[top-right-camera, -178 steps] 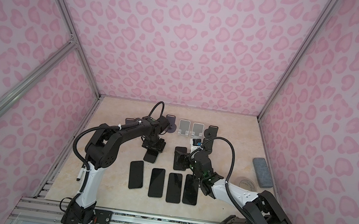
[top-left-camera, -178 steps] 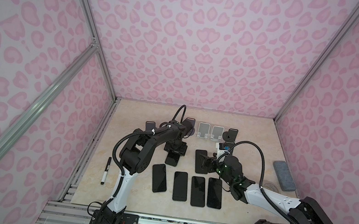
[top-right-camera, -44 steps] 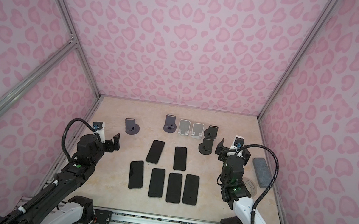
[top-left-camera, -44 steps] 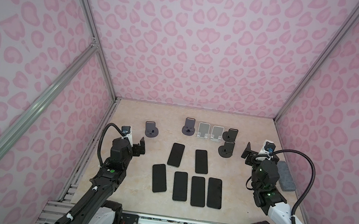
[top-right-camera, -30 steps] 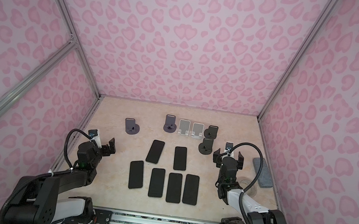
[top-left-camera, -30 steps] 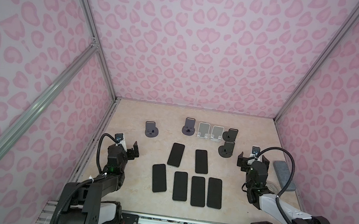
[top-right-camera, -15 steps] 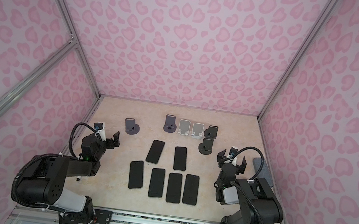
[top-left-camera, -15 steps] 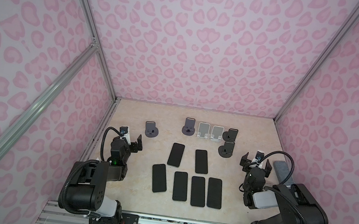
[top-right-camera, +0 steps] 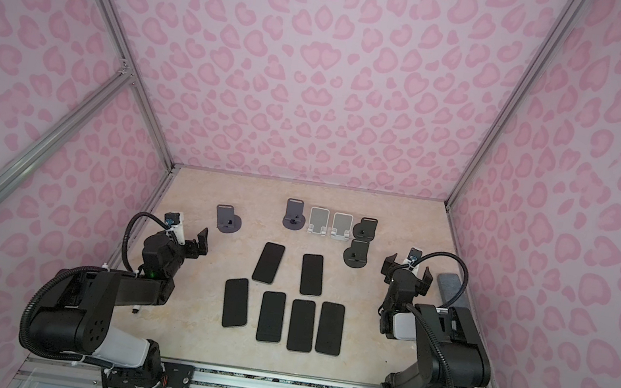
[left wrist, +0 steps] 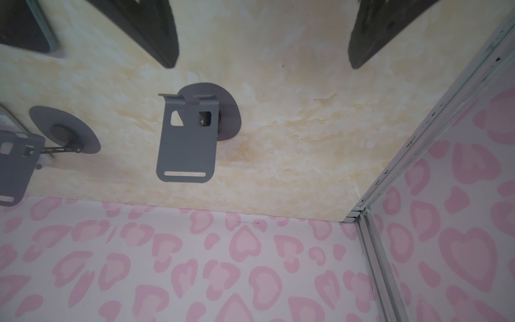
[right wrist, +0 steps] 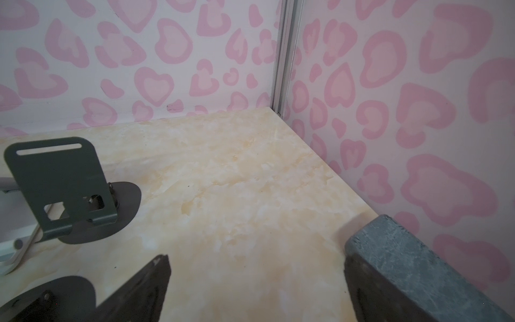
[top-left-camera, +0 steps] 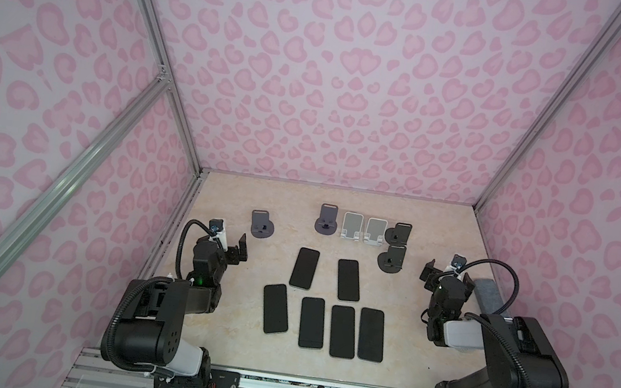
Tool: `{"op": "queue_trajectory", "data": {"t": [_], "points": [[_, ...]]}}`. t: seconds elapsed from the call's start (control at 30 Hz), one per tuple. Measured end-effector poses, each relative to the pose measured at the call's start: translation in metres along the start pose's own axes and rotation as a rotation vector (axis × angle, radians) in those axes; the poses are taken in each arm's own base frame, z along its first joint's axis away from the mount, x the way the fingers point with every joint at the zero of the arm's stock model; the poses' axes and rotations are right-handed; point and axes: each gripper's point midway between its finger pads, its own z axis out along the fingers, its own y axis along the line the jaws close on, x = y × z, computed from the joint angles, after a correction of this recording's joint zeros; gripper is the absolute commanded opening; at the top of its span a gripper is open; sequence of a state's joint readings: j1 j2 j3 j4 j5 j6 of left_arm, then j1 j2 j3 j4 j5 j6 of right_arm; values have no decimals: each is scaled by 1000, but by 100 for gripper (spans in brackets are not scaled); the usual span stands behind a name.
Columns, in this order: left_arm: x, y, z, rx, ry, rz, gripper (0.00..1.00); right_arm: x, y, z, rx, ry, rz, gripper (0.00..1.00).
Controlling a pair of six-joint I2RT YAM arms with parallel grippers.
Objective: Remove the phone from the phone stand
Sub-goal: Reset both arms
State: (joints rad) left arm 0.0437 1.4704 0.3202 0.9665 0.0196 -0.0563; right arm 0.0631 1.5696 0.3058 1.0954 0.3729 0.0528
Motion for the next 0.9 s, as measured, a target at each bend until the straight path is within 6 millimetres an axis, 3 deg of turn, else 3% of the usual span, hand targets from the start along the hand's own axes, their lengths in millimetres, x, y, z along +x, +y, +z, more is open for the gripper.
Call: {"op": "queue_trajectory", "data": {"t": [0.9], "points": [[0, 0, 0, -9, 0, 6, 98, 0, 6, -1, -14, 0, -13, 100]]}}
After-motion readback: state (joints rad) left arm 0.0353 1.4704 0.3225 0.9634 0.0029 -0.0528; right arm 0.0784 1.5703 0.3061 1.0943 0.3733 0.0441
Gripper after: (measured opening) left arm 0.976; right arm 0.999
